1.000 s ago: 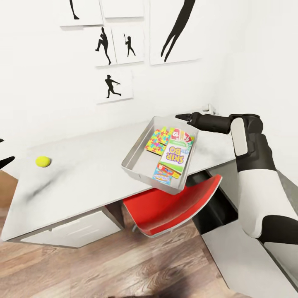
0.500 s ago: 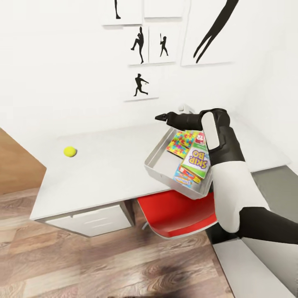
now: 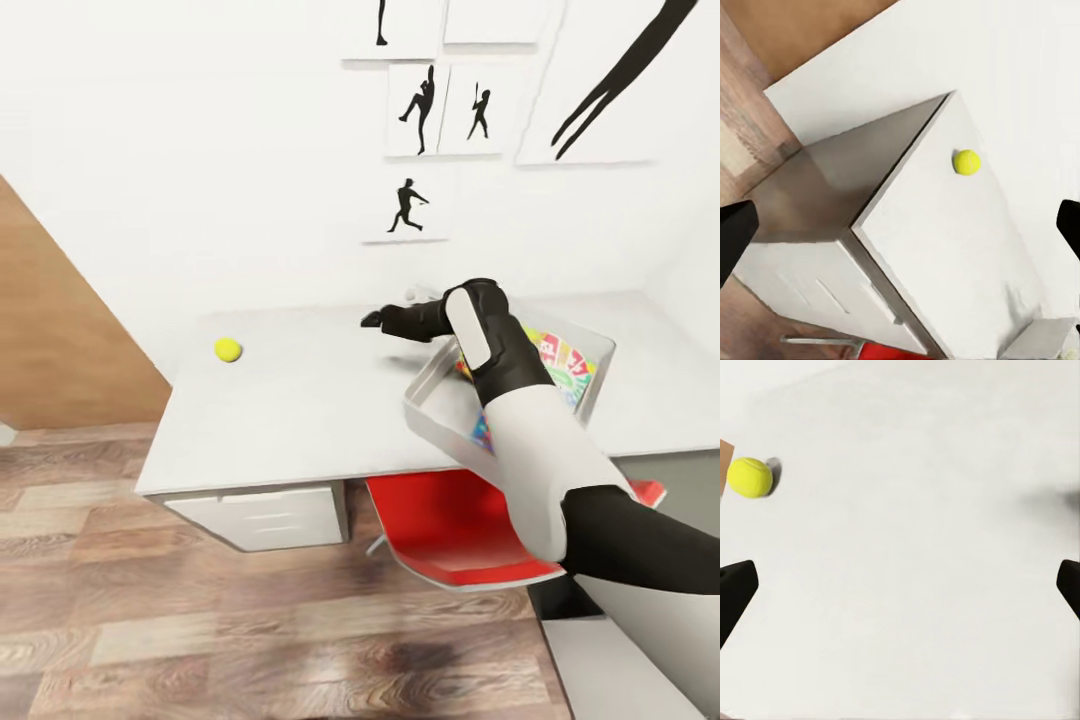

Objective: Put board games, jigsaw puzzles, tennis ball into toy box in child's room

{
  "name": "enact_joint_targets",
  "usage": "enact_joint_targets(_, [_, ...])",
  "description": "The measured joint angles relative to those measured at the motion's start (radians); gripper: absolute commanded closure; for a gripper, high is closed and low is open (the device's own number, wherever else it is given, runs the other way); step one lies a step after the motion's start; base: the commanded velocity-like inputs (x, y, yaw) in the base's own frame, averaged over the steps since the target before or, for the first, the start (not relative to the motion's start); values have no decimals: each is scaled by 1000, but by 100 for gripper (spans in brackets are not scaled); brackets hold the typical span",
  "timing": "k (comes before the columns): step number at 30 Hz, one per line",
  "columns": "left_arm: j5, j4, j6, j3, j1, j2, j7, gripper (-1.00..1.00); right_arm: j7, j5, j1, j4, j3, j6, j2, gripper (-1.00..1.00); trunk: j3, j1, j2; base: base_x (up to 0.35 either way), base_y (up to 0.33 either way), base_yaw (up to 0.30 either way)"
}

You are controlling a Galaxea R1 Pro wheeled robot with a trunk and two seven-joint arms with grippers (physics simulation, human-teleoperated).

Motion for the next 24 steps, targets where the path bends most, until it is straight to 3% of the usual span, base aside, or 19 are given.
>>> enact_joint_targets(1, [-16,0,0,25,24,-32,1,-100,-14,1,-5,10,1,-7,0,-100,0,0,0,0,0,300])
enact_joint_targets(2, [-13,0,0,26,25,-34,1,-100,-14,1,-5,11,1,-7,0,-100,0,0,0,0,0,300])
enact_joint_targets(4, [-59,0,0,51,58,-106,4,-100,-39,4,-11,25,3,-17,0,-100,0,0,0,0,0,300])
enact_joint_targets(6, [-135,0,-3,45,76,-188,8,-100,-66,7,-16,35,5,-24,0,-100,0,0,0,0,0,300])
enact_joint_targets(7, [-131,0,-3,45,76,-190,8,-100,-67,7,-16,35,5,-24,0,-100,0,0,0,0,0,300])
enact_joint_targets(11, [-369,1,-12,-10,65,-332,9,-100,-126,14,-22,48,6,-30,0,-100,0,0,0,0,0,300])
enact_joint_targets(12, [-367,1,-12,-11,65,-333,9,-100,-127,14,-22,48,6,-30,0,-100,0,0,0,0,0,300])
enact_joint_targets(14, [-497,1,-15,-49,37,-387,7,-100,-152,17,-24,51,6,-32,0,-100,0,0,0,0,0,300])
enact_joint_targets(15, [-497,0,-15,-51,36,-389,7,-100,-152,16,-24,51,6,-32,0,-100,0,0,0,0,0,300])
enact_joint_targets(17, [-616,0,-17,-100,3,-437,6,-100,-172,19,-25,53,7,-34,0,-100,0,0,0,0,0,300])
enact_joint_targets(18, [-617,0,-17,-101,3,-438,6,-100,-172,18,-25,53,7,-34,0,-100,0,0,0,0,0,300])
enact_joint_targets(20, [-724,0,-23,-157,-27,-479,7,-100,-186,19,-26,54,8,-38,0,-100,0,0,0,0,0,300])
enact_joint_targets(21, [-726,1,-23,-159,-28,-480,7,-100,-186,18,-26,54,8,-38,0,-100,0,0,0,0,0,300])
enact_joint_targets(24, [-858,1,-41,-245,-61,-520,8,-100,-198,19,-34,56,9,-41,0,-100,0,0,0,0,0,300])
